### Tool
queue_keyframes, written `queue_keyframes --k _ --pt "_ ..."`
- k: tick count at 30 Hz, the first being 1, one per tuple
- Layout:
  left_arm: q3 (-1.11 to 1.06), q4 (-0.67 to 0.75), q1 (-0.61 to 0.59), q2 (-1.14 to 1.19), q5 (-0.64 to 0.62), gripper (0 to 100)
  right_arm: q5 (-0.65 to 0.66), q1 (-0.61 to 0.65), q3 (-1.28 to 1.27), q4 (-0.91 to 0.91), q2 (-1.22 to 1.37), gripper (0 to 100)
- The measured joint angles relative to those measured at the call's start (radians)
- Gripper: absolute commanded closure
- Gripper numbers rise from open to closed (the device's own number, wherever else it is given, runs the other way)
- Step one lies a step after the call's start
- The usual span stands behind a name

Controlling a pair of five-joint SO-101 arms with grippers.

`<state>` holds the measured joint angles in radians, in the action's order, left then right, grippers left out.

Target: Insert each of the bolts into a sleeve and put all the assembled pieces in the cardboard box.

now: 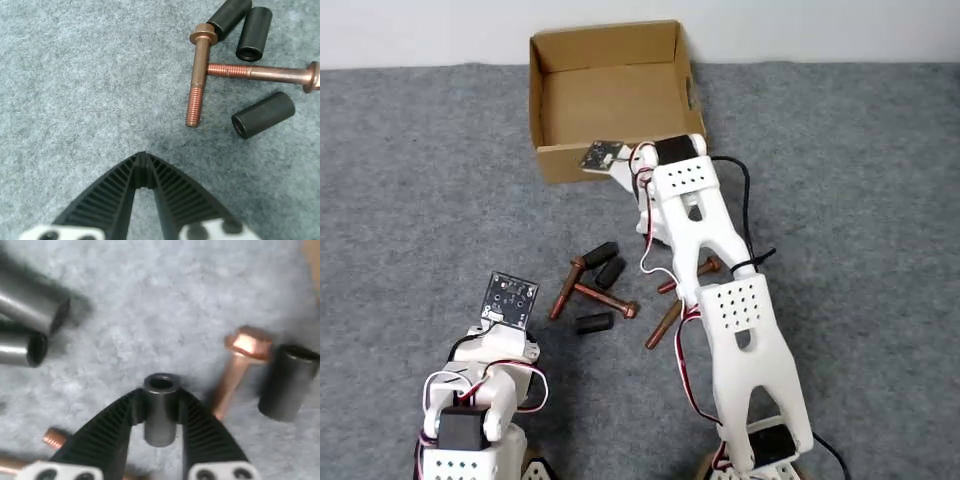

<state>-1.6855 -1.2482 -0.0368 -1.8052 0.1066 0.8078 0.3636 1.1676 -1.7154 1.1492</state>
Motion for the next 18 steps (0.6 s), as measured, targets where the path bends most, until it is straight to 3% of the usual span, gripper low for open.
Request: queue_keyframes --k 5,10,18 --pt "0.000 0.000 0.000 0.000 0.000 99 0.000 0.002 0.040 -0.035 0.005 98.9" --pt "0.000 0.000 0.000 0.000 0.000 99 -0.092 0.000 0.048 -0.035 -0.048 98.9" --pt "0.000 0.000 0.000 0.000 0.000 99 -0.258 -0.054 -0.218 -0.037 -0.417 98.9"
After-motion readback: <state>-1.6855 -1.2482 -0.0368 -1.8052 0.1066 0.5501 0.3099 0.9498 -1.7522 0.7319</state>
